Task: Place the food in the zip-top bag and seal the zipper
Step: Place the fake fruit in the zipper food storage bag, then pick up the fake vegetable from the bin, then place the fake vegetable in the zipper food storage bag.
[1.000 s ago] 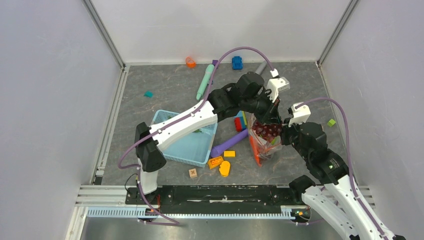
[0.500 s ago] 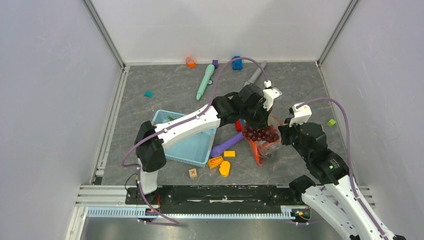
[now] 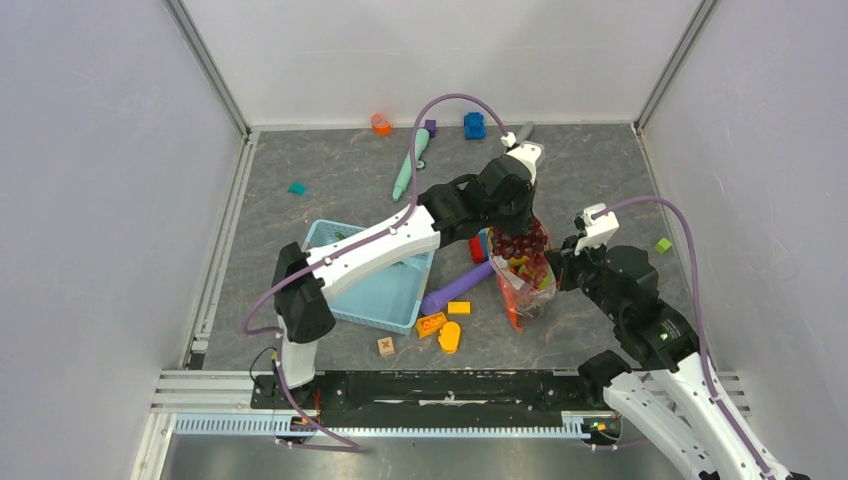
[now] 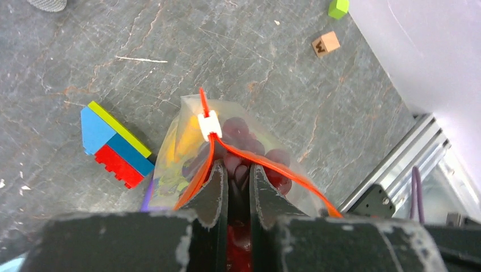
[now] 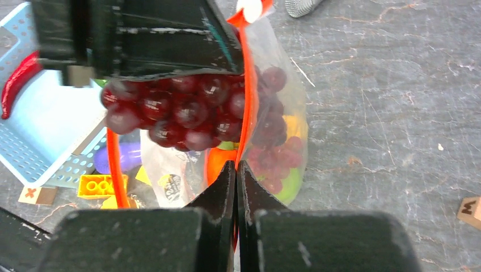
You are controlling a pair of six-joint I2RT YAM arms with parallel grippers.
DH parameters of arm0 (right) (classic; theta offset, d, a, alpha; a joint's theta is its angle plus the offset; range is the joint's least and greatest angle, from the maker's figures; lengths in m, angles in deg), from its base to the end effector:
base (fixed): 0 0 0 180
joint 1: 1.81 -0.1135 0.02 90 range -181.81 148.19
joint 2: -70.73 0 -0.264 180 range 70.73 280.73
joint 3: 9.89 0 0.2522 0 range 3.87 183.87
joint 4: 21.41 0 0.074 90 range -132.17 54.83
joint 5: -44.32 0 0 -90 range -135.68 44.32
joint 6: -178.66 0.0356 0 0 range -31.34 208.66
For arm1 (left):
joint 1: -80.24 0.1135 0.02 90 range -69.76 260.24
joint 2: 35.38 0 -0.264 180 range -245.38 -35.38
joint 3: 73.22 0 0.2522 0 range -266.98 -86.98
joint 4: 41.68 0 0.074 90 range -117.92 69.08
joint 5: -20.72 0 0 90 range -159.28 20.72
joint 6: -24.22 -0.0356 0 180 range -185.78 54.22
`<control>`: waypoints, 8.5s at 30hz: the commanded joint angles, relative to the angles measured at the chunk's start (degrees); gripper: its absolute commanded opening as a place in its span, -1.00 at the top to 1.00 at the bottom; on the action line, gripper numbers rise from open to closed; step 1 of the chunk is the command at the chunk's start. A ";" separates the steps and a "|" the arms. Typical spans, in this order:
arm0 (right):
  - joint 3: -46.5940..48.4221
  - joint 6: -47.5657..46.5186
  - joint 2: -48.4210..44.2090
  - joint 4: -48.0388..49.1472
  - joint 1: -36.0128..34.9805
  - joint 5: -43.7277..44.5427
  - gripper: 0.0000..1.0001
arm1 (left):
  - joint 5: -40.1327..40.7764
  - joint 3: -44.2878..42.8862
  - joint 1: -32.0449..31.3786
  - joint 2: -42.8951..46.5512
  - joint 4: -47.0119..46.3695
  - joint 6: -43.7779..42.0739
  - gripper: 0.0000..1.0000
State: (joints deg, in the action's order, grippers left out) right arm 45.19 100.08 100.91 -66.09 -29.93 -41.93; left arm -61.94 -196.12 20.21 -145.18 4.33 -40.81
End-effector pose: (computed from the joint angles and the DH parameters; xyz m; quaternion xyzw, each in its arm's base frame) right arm 0.1101 0.0562 0.3153 -0.1001 0.8117 0.1692 0.5500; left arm 0.2272 -0.3848 0.3597 0.2349 0.8451 -0.2807 0.3896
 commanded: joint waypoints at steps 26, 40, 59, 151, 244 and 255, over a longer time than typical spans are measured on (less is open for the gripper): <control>-0.63 -0.05 -0.44 2.19 -0.26 2.80 1.00 | 6.84 16.26 -5.65 16.27 -10.46 6.63 -0.99; -1.33 -0.18 -0.14 1.85 -0.26 5.11 1.00 | 33.84 40.92 1.61 41.09 9.20 22.16 -0.99; -0.89 0.06 1.41 1.42 -0.27 7.83 1.00 | 34.00 76.87 28.94 52.69 -21.13 31.91 -0.94; -1.65 6.30 -1.59 2.09 -0.26 -1.28 1.00 | 35.45 41.71 -8.38 23.22 -52.50 -10.33 0.96; -3.97 25.83 -1.69 17.26 -0.29 -4.49 1.00 | 86.36 27.43 -25.51 -7.90 -121.37 -70.44 -0.99; -6.60 23.63 3.96 16.11 -0.23 -6.58 1.00 | 82.54 28.38 -25.63 -1.10 -120.26 -98.30 -0.99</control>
State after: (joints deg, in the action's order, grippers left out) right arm 39.44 124.77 102.92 -52.30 -30.02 -45.89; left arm 20.61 -166.77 -4.69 -149.66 -114.60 -122.49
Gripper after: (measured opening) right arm 0.006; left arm 0.993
